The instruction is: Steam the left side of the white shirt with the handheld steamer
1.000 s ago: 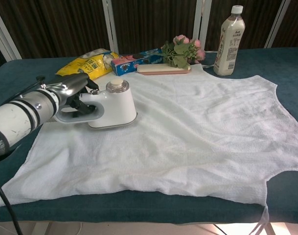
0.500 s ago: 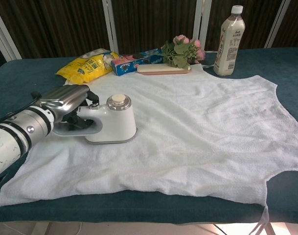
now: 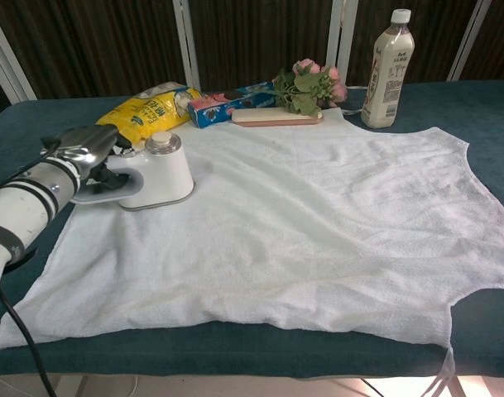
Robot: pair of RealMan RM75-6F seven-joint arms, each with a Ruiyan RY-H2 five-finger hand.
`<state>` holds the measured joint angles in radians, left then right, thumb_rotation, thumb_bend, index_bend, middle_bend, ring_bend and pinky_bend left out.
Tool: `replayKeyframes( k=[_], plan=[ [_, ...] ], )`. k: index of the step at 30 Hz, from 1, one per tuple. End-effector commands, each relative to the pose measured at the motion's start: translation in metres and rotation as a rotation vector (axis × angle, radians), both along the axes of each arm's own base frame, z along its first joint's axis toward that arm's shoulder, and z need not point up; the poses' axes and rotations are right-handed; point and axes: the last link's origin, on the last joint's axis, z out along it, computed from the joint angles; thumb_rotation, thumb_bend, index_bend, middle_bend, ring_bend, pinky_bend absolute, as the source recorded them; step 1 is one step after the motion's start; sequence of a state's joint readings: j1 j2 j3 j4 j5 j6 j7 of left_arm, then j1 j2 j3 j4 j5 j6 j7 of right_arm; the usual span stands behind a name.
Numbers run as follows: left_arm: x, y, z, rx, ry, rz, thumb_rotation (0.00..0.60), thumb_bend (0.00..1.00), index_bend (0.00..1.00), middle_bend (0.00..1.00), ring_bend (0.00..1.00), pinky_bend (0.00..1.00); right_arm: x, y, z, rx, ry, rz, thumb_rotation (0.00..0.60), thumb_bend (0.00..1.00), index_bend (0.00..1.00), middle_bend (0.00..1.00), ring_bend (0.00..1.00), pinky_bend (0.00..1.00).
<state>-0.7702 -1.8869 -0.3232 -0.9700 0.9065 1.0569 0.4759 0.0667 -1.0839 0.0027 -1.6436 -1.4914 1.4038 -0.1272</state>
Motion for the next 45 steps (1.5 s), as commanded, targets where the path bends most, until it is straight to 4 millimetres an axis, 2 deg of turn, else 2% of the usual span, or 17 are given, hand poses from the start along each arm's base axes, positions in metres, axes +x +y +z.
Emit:
replayKeyframes(
  k=[1,6,10,16,22,29,35,40,43,45],
  plan=[
    [-0.010,0.016,0.005,0.043,0.008,0.053,0.600,0.52,0.98,0.94,0.92,0.86,0.000,0.000,0.000,0.001,0.000,0.000,0.600,0.31,0.00,0.00,0.00,0.03],
    [-0.020,0.028,0.013,0.082,-0.017,0.083,0.600,0.52,0.98,0.94,0.92,0.86,0.000,-0.001,0.001,-0.002,-0.002,0.001,0.600,0.31,0.00,0.00,0.00,0.03],
    [-0.014,0.021,0.009,0.056,-0.046,0.042,0.600,0.52,0.98,0.94,0.92,0.86,0.000,-0.002,-0.001,0.003,-0.001,0.001,0.600,0.31,0.00,0.00,0.00,0.03],
    [0.000,-0.010,-0.002,-0.046,-0.063,-0.047,0.600,0.52,0.98,0.94,0.92,0.86,0.001,-0.002,-0.002,0.003,-0.002,0.005,0.600,0.31,0.00,0.00,0.00,0.03],
    [-0.001,-0.044,-0.002,-0.128,-0.034,-0.086,0.600,0.52,0.98,0.94,0.92,0.86,0.001,0.000,0.000,-0.001,-0.004,0.009,0.600,0.31,0.00,0.00,0.00,0.03],
    [-0.013,-0.091,0.018,-0.185,-0.043,-0.130,0.600,0.52,0.98,0.94,0.92,0.86,0.000,0.001,0.003,-0.008,-0.012,0.011,0.600,0.31,0.00,0.00,0.00,0.03],
    [-0.023,-0.119,0.031,-0.246,-0.042,-0.135,0.600,0.52,0.98,0.94,0.92,0.86,0.001,0.001,0.001,-0.001,-0.011,0.014,0.600,0.31,0.00,0.00,0.00,0.03],
    [-0.022,-0.120,0.040,-0.236,-0.038,-0.148,0.600,0.52,0.98,0.94,0.92,0.86,0.002,0.001,0.000,-0.001,-0.011,0.016,0.600,0.31,0.00,0.00,0.00,0.03],
    [-0.016,-0.108,0.046,-0.202,-0.067,-0.147,0.600,0.52,0.98,0.94,0.92,0.86,0.002,0.001,0.000,-0.002,-0.011,0.016,0.600,0.31,0.00,0.00,0.00,0.03],
    [-0.011,-0.089,0.051,-0.152,-0.066,-0.159,0.600,0.52,0.98,0.94,0.92,0.86,0.002,0.001,0.000,0.002,-0.010,0.016,0.600,0.31,0.00,0.00,0.00,0.03]
  ],
)
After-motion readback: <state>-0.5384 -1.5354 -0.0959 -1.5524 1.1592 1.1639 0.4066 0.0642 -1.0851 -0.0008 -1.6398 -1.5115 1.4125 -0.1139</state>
